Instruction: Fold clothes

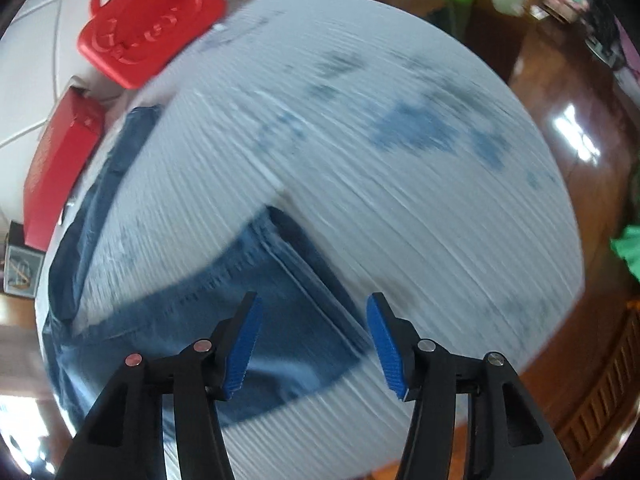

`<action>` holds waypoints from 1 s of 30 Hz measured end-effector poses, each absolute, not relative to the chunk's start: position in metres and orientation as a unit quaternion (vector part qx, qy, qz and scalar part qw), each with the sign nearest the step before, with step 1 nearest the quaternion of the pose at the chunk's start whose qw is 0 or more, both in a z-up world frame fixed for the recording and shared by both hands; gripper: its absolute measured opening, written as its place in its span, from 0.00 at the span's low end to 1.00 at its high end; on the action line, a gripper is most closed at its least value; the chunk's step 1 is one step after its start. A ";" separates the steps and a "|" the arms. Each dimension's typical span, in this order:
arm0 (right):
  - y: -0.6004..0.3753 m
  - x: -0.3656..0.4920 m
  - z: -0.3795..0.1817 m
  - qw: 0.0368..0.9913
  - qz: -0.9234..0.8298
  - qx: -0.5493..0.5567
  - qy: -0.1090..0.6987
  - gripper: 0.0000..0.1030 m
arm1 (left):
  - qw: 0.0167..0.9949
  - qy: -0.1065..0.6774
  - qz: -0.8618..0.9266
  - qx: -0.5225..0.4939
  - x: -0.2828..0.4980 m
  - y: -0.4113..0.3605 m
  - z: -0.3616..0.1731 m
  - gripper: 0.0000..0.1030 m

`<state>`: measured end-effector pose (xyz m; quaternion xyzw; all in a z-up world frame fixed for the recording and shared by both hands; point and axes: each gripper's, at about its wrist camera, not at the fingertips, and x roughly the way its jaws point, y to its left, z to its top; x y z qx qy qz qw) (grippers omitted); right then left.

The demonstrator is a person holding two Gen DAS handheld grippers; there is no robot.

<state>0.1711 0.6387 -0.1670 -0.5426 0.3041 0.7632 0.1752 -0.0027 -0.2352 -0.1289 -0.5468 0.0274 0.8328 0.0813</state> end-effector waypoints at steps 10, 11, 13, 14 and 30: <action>0.600 0.100 -0.200 0.151 0.780 -0.572 0.204 0.86 | 0.057 0.065 0.775 -0.626 -0.006 -0.195 -0.256 0.83; 0.599 0.094 -0.204 0.154 0.778 -0.577 0.193 0.86 | 0.057 0.068 0.772 -0.629 -0.004 -0.197 -0.264 0.85; 0.594 0.086 -0.215 0.151 0.770 -0.594 0.179 0.81 | 0.056 0.055 0.776 -0.626 -0.003 -0.202 -0.265 0.85; 0.585 0.084 -0.214 0.147 0.770 -0.601 0.158 0.78 | 0.056 0.047 0.777 -0.625 -0.003 -0.204 -0.266 0.86; 0.578 0.095 -0.153 0.180 0.828 -0.509 0.150 0.20 | 0.031 0.044 0.790 -0.611 -0.006 -0.206 -0.263 1.00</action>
